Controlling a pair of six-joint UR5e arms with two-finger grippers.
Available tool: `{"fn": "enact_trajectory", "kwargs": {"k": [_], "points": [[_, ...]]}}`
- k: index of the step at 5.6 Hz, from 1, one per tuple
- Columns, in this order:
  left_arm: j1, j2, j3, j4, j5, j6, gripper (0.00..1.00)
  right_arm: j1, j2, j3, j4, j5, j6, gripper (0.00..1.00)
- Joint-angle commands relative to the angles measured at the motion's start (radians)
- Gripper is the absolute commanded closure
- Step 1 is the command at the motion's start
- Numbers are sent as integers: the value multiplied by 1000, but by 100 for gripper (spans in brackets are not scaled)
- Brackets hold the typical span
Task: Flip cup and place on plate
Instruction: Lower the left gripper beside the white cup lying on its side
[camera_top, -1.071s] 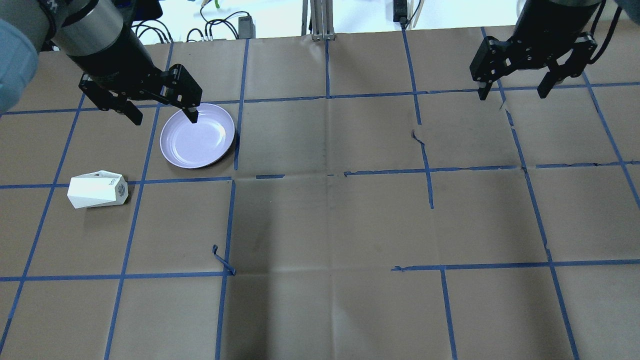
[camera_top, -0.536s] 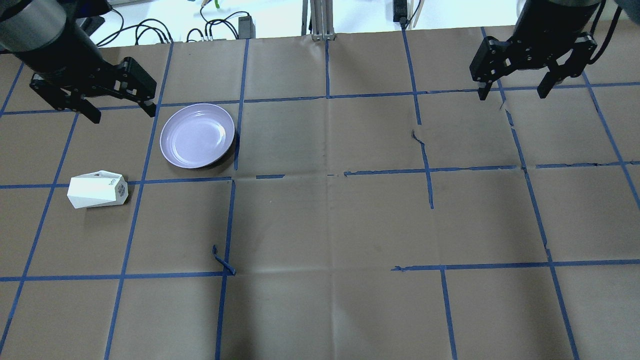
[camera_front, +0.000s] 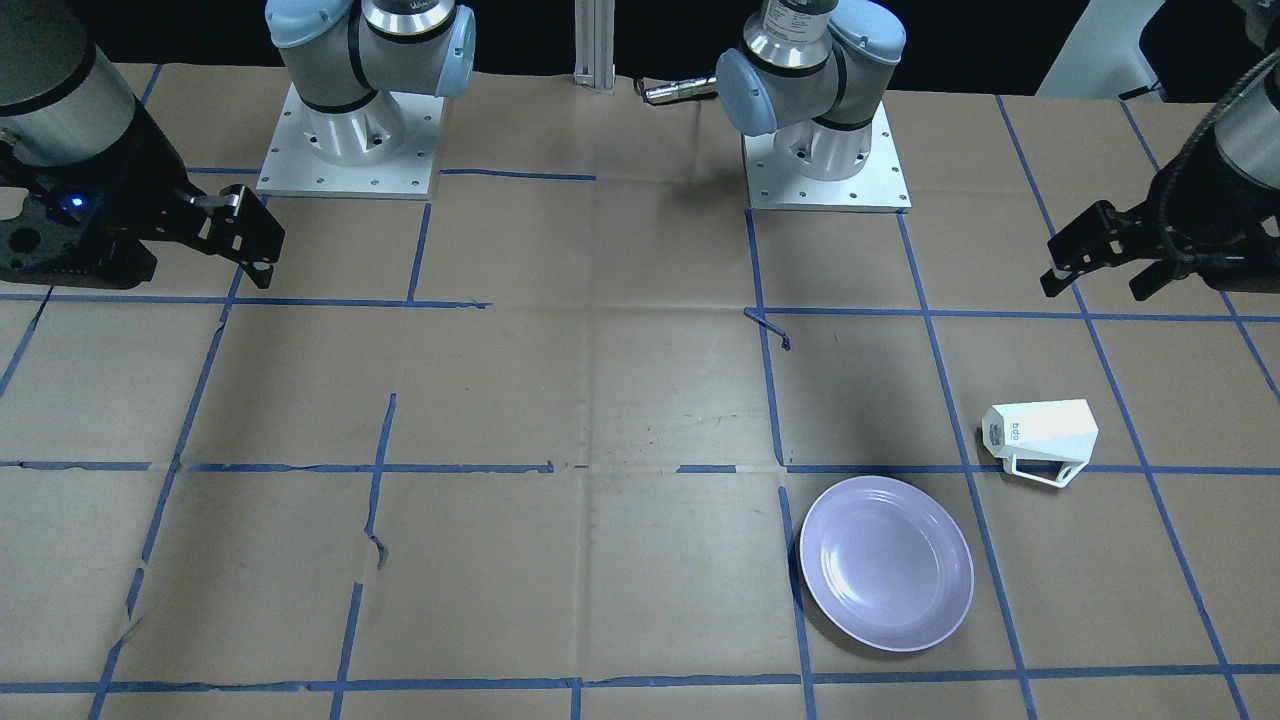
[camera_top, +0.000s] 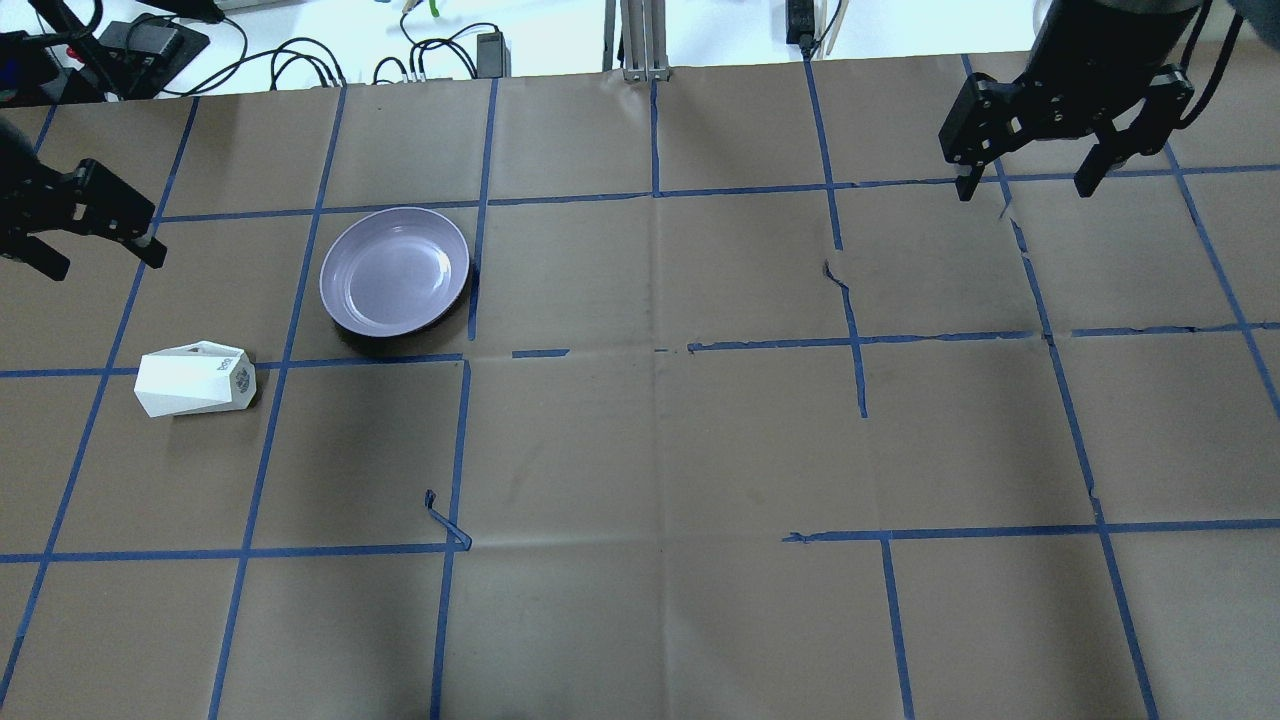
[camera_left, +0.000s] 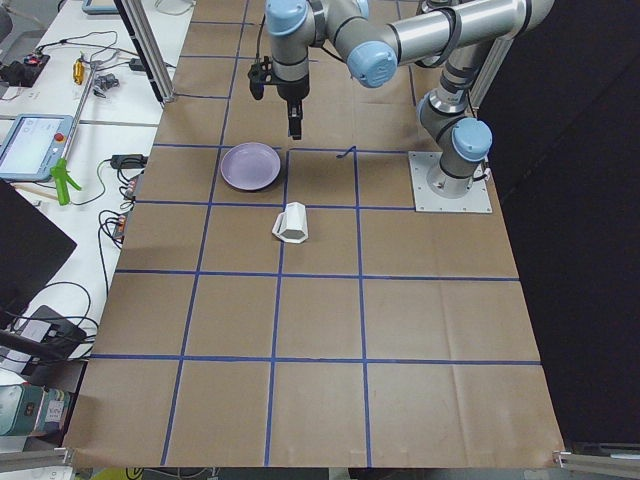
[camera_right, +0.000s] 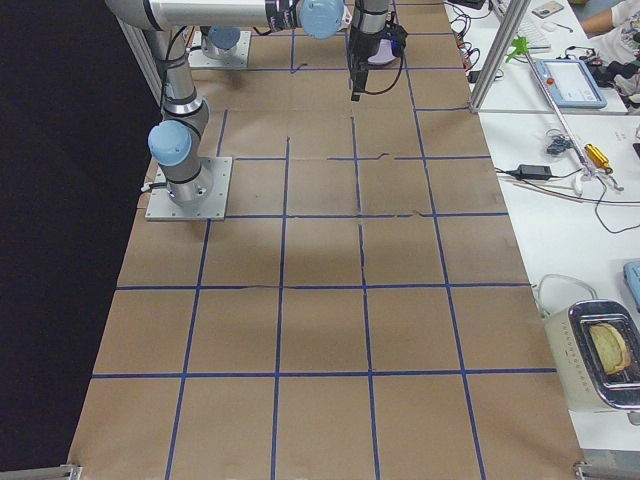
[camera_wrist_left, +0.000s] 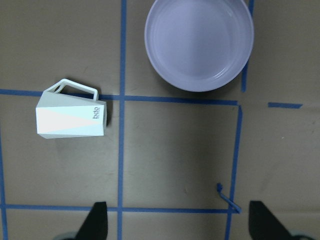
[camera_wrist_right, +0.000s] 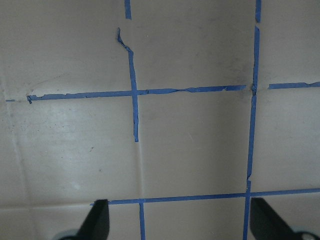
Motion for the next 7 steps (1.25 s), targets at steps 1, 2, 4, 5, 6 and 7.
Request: {"fn": "enact_trajectory", "kwargs": {"k": [1,2,4,5,6,7], "points": [[147,-98,0,56,-28,196,2,0,0,0,0,0,0,0],[201,-156,0,108,-61,294,2,0,0,0,0,0,0,0],[310,-269,1,141,-218,451,2,0,0,0,0,0,0,0],[348,-326,1,140,-295,464,2,0,0,0,0,0,0,0],[376,-381,0,136,-360,502,2,0,0,0,0,0,0,0],[381,-414,-2,123,-368,546,2,0,0,0,0,0,0,0]]}}
